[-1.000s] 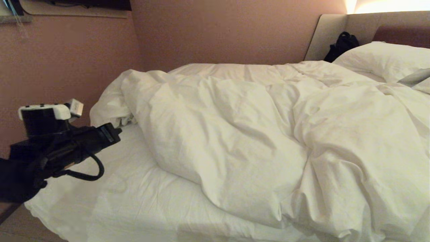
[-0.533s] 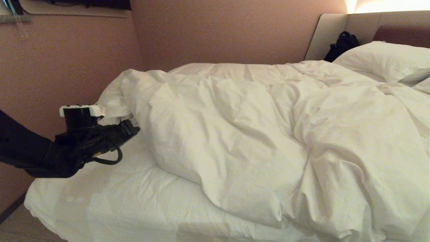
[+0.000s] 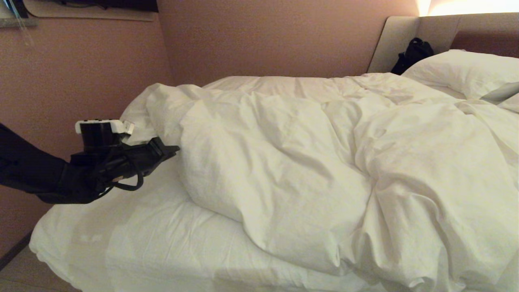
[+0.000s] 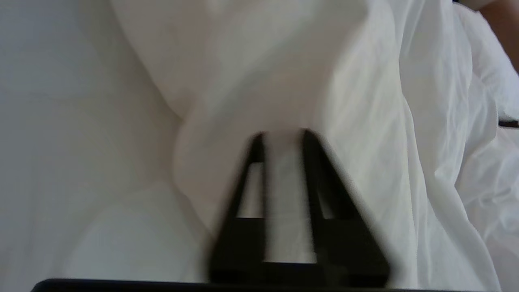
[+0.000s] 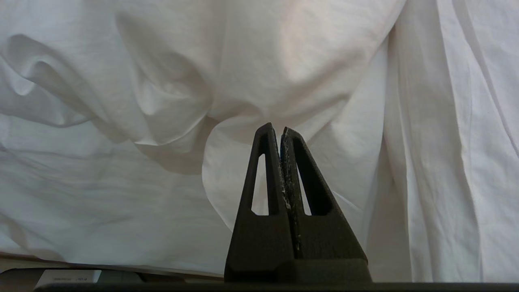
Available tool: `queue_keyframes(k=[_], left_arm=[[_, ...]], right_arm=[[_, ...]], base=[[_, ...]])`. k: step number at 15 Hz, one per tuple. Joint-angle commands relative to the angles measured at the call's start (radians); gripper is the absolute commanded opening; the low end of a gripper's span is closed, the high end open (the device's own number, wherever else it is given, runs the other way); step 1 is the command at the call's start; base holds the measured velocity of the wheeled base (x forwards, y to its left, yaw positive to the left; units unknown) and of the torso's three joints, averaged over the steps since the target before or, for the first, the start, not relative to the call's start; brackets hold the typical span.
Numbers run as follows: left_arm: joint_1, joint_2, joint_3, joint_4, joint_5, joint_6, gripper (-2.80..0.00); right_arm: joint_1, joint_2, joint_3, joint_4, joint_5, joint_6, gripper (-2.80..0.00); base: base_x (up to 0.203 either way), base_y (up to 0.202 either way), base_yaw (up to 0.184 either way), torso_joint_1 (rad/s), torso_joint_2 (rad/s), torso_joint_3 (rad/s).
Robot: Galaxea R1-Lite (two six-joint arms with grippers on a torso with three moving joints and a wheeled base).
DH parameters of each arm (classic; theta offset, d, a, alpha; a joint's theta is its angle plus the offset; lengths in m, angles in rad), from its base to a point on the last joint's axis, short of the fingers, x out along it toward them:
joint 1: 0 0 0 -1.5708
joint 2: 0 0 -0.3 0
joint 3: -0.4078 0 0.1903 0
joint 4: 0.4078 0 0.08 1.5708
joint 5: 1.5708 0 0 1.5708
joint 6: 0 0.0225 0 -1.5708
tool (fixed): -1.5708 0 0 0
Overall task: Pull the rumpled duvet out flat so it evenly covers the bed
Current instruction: Flatten the corners of the folded blanket
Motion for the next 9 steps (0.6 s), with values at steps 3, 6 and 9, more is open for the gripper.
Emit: queue_keyframes(k=[3, 6, 9], left_arm=[[0.020, 0.016, -0.001, -0.015, -0.013, 0.002, 0.00], [0.030, 0.028, -0.001, -0.018, -0.051, 0.002, 0.00], [0.029, 0.068, -0.006, -0.018, -0.054, 0.003, 0.00]], right_arm=[[0.000, 0.000, 0.000, 0.000, 0.000, -0.001, -2.80], [0.000, 0.000, 0.000, 0.000, 0.000, -0.001, -2.80], [0.000, 0.000, 0.000, 0.000, 0.000, 0.000, -2.80]], base=[[0.000, 0.000, 0.000, 0.000, 0.00, 0.000], [0.000, 0.000, 0.000, 0.000, 0.00, 0.000], [0.000, 0.000, 0.000, 0.000, 0.00, 0.000]])
